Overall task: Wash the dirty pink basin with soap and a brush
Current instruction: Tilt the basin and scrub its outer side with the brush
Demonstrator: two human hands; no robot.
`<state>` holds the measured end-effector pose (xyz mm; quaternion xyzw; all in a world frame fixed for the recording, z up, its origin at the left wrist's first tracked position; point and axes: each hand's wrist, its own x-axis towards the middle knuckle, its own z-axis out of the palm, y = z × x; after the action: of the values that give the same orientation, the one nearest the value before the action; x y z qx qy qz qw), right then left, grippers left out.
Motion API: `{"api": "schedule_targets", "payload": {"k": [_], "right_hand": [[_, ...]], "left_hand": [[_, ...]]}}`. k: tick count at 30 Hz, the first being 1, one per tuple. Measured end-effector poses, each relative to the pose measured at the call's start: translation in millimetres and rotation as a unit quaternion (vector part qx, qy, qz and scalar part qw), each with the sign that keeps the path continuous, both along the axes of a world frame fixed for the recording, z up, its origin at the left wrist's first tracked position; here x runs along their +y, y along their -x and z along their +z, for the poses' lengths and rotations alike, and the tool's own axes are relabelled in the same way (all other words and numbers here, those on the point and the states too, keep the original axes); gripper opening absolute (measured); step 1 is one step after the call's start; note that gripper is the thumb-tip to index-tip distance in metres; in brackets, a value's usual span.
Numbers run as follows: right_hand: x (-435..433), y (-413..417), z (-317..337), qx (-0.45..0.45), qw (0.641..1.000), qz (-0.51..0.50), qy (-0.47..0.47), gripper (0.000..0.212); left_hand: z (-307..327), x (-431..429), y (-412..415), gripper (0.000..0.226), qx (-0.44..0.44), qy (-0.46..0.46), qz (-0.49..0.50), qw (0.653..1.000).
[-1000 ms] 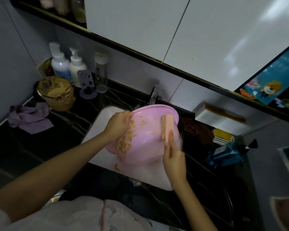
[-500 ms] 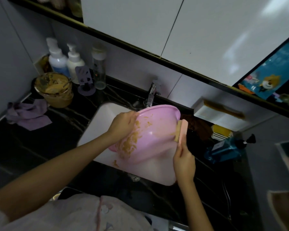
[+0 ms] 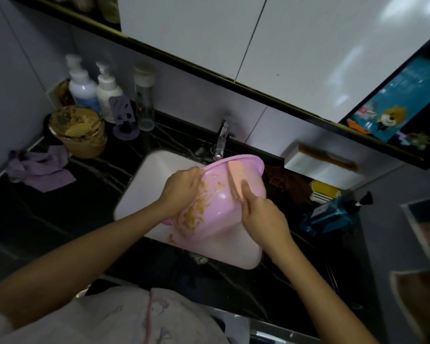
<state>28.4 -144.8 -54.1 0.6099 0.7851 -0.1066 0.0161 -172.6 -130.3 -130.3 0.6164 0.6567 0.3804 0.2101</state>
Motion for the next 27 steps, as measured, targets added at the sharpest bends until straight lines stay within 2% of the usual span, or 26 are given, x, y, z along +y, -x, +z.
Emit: {"api": "schedule_targets", "payload": {"k": [2,4,6,9,13,18,22,24,27], "right_hand": [[20.5,-15.4,2.7,-0.02,0.998,-0.064,0.011,0.048],[35.9,-21.5,5.4,0.013,0.988,-0.148,0.029,0.045],[20.6,-6.8,3.5,0.033,0.992,-0.124,0.021,0.047],[-11.5,5.8,-2.3,0.062,0.998,-0.02,0.011,0.052],[24.3,-17.5,-3.5,0.105,0.978,-0.178,0.013,0.049],[-15.0,0.6,-4.4,0.097,0.995,-0.028,0.008,0.053],[26.9,-25.0,-1.1,0.149,0.968,-0.2,0.023,0.045],[9.5,-7.0,-4.1,0.159,0.975,-0.156,0.007,0.046],[-24.4,8.4,-9.6,0.145,0.988,0.035,0.047,0.054]], "left_hand": [[1.1,-1.1,2.1,0.04,-0.002,0.001,-0.001,1.0],[3.9,-1.4,-2.9,0.04,0.011,-0.001,-0.004,1.0],[3.6,-0.8,-6.4,0.042,0.02,-0.004,-0.007,1.0],[3.8,1.1,-0.3,0.035,0.011,0.01,-0.004,1.0],[8.7,1.9,-7.8,0.031,0.019,0.017,-0.036,0.999],[4.5,3.4,1.6,0.033,-0.006,0.022,-0.012,1.0],[6.3,4.9,-0.4,0.034,-0.009,0.015,-0.025,1.0],[3.4,8.0,1.5,0.033,-0.01,0.009,-0.022,1.0],[-0.2,11.1,11.5,0.032,-0.034,0.006,-0.013,0.999]]}}
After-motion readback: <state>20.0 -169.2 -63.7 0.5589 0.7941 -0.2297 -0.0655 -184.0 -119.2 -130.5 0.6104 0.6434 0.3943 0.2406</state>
